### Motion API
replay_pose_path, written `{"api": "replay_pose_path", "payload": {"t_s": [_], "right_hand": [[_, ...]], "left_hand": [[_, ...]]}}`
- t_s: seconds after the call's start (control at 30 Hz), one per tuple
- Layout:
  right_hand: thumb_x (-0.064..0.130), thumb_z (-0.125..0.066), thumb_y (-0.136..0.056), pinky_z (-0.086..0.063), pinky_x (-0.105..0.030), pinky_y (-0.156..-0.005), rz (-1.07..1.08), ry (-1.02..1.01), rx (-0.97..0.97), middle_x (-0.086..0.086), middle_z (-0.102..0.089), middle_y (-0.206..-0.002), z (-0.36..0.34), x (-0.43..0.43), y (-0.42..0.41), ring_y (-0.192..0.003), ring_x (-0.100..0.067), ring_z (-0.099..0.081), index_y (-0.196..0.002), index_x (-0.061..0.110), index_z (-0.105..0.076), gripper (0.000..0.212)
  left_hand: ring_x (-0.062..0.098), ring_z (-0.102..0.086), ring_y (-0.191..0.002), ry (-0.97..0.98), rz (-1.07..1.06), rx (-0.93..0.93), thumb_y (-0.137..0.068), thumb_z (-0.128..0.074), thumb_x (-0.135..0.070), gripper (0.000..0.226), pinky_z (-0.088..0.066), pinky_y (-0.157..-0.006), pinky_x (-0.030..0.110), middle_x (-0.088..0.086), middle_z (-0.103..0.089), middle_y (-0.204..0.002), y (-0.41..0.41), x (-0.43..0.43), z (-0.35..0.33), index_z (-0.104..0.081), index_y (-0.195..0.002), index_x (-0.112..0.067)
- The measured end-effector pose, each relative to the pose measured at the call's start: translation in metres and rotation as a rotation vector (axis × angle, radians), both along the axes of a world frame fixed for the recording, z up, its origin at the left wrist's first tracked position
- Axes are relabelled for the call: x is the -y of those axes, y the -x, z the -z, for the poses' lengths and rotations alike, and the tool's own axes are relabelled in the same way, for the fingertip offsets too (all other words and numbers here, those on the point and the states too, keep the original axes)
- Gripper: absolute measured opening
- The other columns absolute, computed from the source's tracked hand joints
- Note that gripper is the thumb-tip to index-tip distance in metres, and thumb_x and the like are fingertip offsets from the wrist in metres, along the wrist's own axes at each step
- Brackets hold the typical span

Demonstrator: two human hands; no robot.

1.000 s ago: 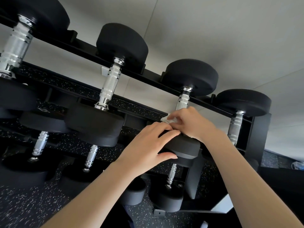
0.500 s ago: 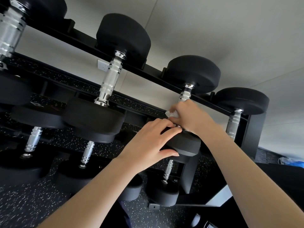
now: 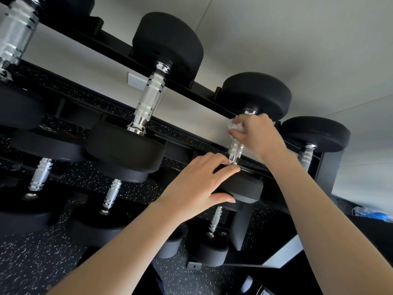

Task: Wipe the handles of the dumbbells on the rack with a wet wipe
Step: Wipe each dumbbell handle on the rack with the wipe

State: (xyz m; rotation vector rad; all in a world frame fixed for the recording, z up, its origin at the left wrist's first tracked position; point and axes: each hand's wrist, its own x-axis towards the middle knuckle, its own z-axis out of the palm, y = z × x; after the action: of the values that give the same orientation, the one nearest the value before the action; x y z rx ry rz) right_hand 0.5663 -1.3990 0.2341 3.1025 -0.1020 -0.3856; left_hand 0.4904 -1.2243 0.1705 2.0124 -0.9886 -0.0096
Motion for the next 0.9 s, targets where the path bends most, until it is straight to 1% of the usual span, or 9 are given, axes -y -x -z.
{"api": "replay_pose_path", "payload": {"t_s": [0.07,0.17,0.3,0.47,0.57,0.7,0.73,0.83,0.9], "right_hand": [[0.034,-0.060,-0.088,-0.052,-0.044,-0.078,-0.001,0.020,0.046,-0.018,-0.063,-0.097,0.000,0.001,-0.004,-0.091,-0.037,-0.060,-0.118,0.019,-0.061,0.033],[0.036,-0.057,-0.089,-0.053,-0.045,-0.072,0.007,0.021,0.152,-0.016,-0.066,-0.089,0.000,0.005,-0.006,-0.084,-0.037,-0.061,-0.114,0.022,-0.062,0.030],[0.032,-0.060,-0.088,-0.053,-0.043,-0.065,-0.019,-0.024,0.280,-0.014,-0.066,-0.078,0.006,0.009,0.003,-0.072,-0.036,-0.062,-0.107,0.014,-0.063,0.026],[0.024,-0.061,-0.089,-0.053,-0.040,-0.065,-0.015,-0.079,0.343,-0.014,-0.067,-0.081,0.008,0.011,0.007,-0.071,-0.032,-0.063,-0.102,0.008,-0.061,0.021],[0.018,-0.059,-0.090,-0.045,-0.029,-0.058,0.025,-0.143,0.379,-0.006,-0.062,-0.072,0.010,0.012,0.012,-0.061,-0.020,-0.055,-0.099,0.004,-0.059,0.017],[0.016,-0.057,-0.092,-0.033,-0.008,-0.050,0.233,-0.299,0.432,0.010,-0.048,-0.060,0.013,0.021,0.024,-0.050,-0.003,-0.043,-0.099,0.003,-0.058,0.015],[0.016,-0.056,-0.092,-0.034,-0.007,-0.049,0.282,-0.341,0.429,0.010,-0.047,-0.060,0.014,0.023,0.027,-0.050,-0.003,-0.043,-0.100,0.003,-0.058,0.015],[0.017,-0.055,-0.093,-0.039,-0.009,-0.052,0.325,-0.422,0.368,0.002,-0.055,-0.064,0.015,0.023,0.038,-0.055,-0.009,-0.050,-0.102,0.004,-0.057,0.015],[0.018,-0.055,-0.093,-0.043,-0.021,-0.057,0.294,-0.435,0.331,-0.007,-0.059,-0.067,0.016,0.023,0.044,-0.058,-0.015,-0.053,-0.099,0.008,-0.056,0.012]], "left_hand": [[0.019,-0.048,-0.105,0.001,0.001,0.000,-0.080,-0.064,-0.043,0.055,-0.042,-0.089,0.033,0.004,-0.054,-0.116,0.000,0.000,0.000,-0.054,-0.126,-0.013],[0.019,-0.048,-0.105,0.001,0.005,-0.006,-0.081,-0.062,-0.044,0.055,-0.042,-0.090,0.034,0.004,-0.054,-0.117,0.000,0.000,0.000,-0.054,-0.126,-0.013],[0.019,-0.048,-0.106,-0.012,0.007,-0.004,-0.081,-0.063,-0.043,0.055,-0.042,-0.090,0.034,0.004,-0.053,-0.118,0.000,-0.001,0.000,-0.054,-0.127,-0.013],[0.020,-0.050,-0.105,-0.018,0.019,0.007,-0.080,-0.067,-0.041,0.056,-0.042,-0.089,0.034,0.005,-0.054,-0.117,-0.002,-0.002,-0.001,-0.054,-0.127,-0.013],[0.021,-0.051,-0.105,-0.028,0.023,0.003,-0.080,-0.065,-0.042,0.056,-0.043,-0.089,0.035,0.005,-0.055,-0.117,-0.002,-0.003,-0.002,-0.054,-0.127,-0.013],[0.021,-0.051,-0.105,-0.044,0.033,-0.012,-0.081,-0.059,-0.044,0.056,-0.043,-0.090,0.035,0.005,-0.054,-0.118,-0.002,-0.003,-0.004,-0.053,-0.127,-0.014],[0.020,-0.050,-0.105,-0.051,0.032,-0.010,-0.081,-0.058,-0.044,0.056,-0.043,-0.090,0.035,0.004,-0.054,-0.118,-0.002,-0.003,-0.004,-0.053,-0.127,-0.014],[0.019,-0.049,-0.104,-0.075,0.023,-0.003,-0.081,-0.058,-0.045,0.056,-0.042,-0.090,0.033,0.004,-0.054,-0.117,-0.002,-0.003,-0.006,-0.054,-0.127,-0.014],[0.018,-0.048,-0.104,-0.091,0.033,0.002,-0.081,-0.058,-0.046,0.056,-0.041,-0.090,0.033,0.004,-0.054,-0.116,-0.003,-0.003,-0.007,-0.053,-0.128,-0.015]]}}
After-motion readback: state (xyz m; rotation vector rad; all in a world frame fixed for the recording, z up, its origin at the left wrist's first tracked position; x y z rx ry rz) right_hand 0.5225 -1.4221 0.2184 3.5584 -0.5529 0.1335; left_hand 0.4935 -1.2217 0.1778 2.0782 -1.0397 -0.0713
